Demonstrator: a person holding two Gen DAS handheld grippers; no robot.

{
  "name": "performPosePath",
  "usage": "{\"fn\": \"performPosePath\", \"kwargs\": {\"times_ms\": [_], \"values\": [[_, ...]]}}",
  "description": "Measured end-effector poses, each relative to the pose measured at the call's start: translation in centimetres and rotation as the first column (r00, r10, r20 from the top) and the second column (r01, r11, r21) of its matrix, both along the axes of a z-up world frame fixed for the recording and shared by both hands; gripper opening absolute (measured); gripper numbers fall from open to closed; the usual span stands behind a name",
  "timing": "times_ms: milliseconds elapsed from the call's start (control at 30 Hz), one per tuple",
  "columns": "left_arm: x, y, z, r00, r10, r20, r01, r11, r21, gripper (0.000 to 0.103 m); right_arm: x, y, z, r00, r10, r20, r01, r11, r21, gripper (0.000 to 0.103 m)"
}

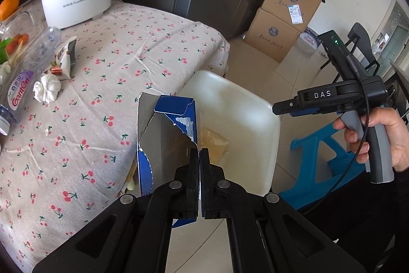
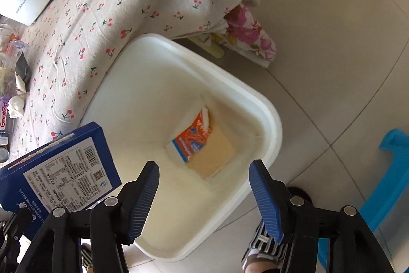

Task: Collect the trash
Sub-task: 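Release the snack bag into the bin while the left gripper drops the blue box in, then move both grippers back toward the trash on the table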

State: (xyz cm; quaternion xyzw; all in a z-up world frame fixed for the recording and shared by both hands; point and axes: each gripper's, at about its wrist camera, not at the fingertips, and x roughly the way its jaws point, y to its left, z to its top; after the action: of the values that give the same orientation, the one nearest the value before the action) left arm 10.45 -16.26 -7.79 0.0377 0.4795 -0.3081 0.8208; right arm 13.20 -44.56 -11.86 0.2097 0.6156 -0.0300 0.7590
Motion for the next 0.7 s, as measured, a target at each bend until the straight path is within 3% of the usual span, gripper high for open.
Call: {"fn": "performPosePath", "kwargs": {"times_ms": [300, 333, 400, 433, 467, 600, 700], "values": [[1.6, -2.9, -3.1, 0.998, -0.04, -0.039, 0.042, 0.998, 0.044, 0.003, -0.1, 0.4, 1.0, 0.998, 0.06, 0.023, -0.057, 0.991, -0.121, 0.067], [1.6, -2.9, -3.3, 0.998, -0.032, -0.051, 0.035, 0.998, 0.055, 0.009, -0.1, 0.5, 1.2, 0.997, 0.066, 0.029, -0.062, 0.99, -0.13, 0.067], [1.7, -2.6, -3.3, 0.998, -0.01, -0.056, 0.014, 0.998, 0.069, 0.039, 0.0, 1.0, 1.7, 0.996, 0.08, 0.041, -0.073, 0.985, -0.153, 0.068], [1.6, -2.2, -3.1, 0.999, 0.003, -0.047, 0.0, 0.998, 0.068, 0.061, 0.1, 1.2, 1.9, 0.995, 0.087, 0.047, -0.078, 0.983, -0.165, 0.069], [1.5, -1.7, -2.8, 0.999, 0.016, -0.035, -0.014, 0.998, 0.066, 0.069, 0.1, 1.5, 2.1, 0.994, 0.092, 0.053, -0.082, 0.981, -0.174, 0.069], [1.2, 0.3, -1.1, 0.998, 0.055, 0.008, -0.055, 0.995, 0.077, 0.073, 0.3, 2.7, 3.1, 0.99, 0.115, 0.084, -0.098, 0.977, -0.19, 0.07], [1.0, 2.2, 0.0, 0.994, 0.096, 0.047, -0.101, 0.989, 0.107, 0.081, 0.5, 4.2, 4.1, 0.984, 0.136, 0.112, -0.111, 0.973, -0.205, 0.072]]}}
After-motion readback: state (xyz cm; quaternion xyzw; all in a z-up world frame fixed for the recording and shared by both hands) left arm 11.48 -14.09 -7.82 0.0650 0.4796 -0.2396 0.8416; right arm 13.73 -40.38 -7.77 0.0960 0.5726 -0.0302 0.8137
